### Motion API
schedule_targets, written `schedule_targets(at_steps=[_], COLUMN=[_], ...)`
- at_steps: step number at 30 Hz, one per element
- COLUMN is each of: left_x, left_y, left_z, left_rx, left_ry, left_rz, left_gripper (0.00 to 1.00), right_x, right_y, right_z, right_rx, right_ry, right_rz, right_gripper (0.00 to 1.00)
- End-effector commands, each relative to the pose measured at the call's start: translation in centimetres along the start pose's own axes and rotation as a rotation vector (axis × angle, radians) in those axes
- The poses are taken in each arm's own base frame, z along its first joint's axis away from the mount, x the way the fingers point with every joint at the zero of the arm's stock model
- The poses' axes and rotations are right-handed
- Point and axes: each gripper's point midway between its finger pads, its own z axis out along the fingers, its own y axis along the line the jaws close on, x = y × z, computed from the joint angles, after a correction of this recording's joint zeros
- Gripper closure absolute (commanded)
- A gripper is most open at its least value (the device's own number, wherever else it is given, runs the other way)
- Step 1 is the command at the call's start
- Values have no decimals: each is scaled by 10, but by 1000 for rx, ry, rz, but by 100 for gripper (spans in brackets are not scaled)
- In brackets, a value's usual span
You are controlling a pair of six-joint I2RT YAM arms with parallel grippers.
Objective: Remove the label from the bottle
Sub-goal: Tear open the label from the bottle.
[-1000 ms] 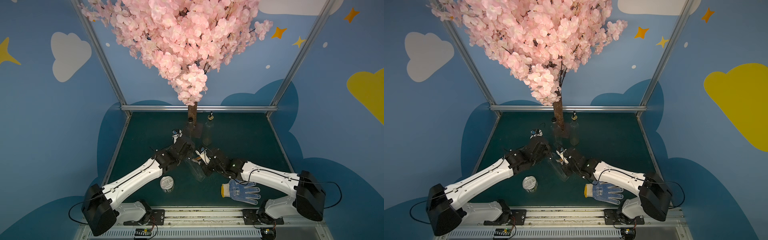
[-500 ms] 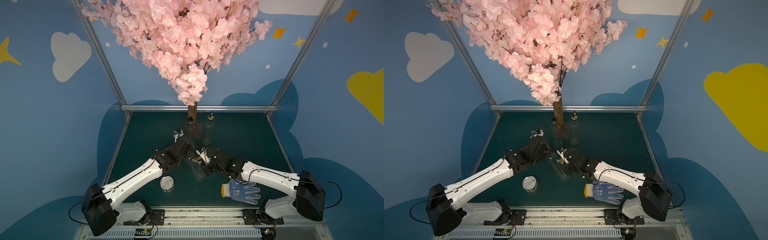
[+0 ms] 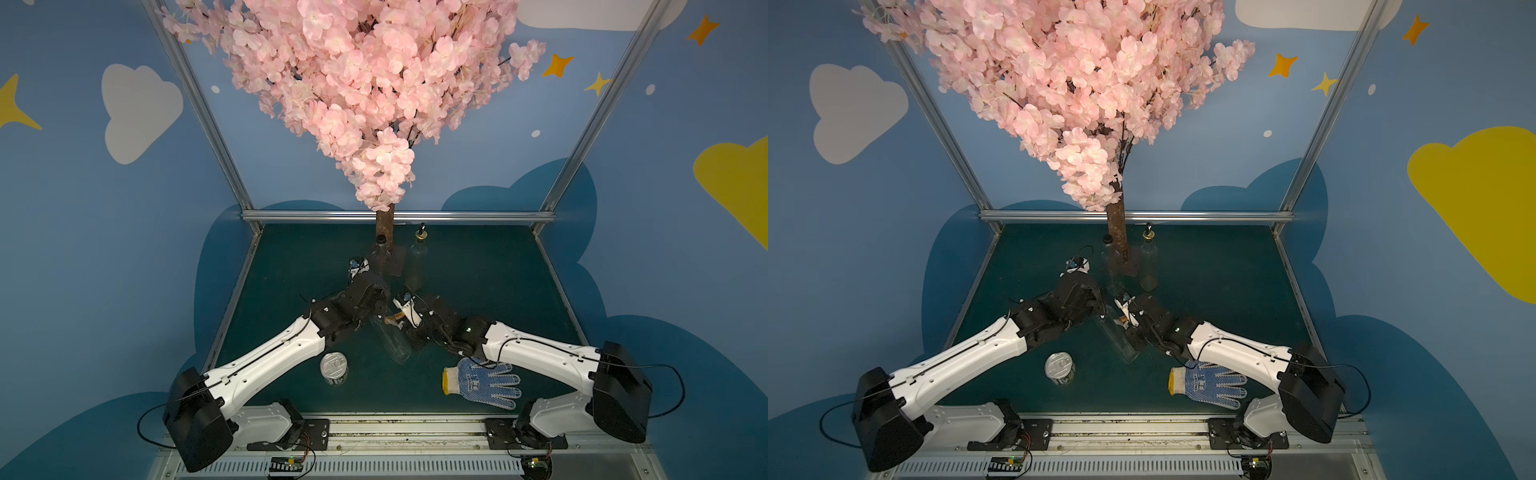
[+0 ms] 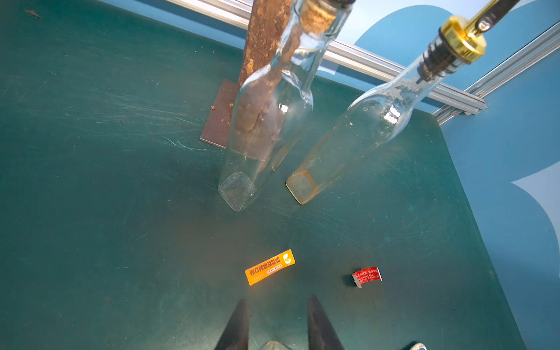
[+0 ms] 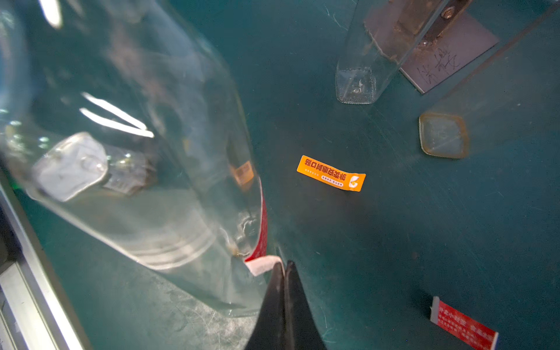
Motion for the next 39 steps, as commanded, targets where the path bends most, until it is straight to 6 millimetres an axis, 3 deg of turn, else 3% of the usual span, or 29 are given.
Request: schedule_targets(at_steps=[1, 39], left_x=[9, 9], left_y=[5, -4], left_z=[-2, -8], left_rx=[-7, 65], left_ry=[24, -21], left_rz=[68, 131], left_gripper=[98, 98], right_x=[-11, -5], right_y=[-12, -17], right_z=[-9, -5], right_rx=[48, 58], right_ry=[-33, -15], right_rz=[16, 33], right_gripper=[100, 100])
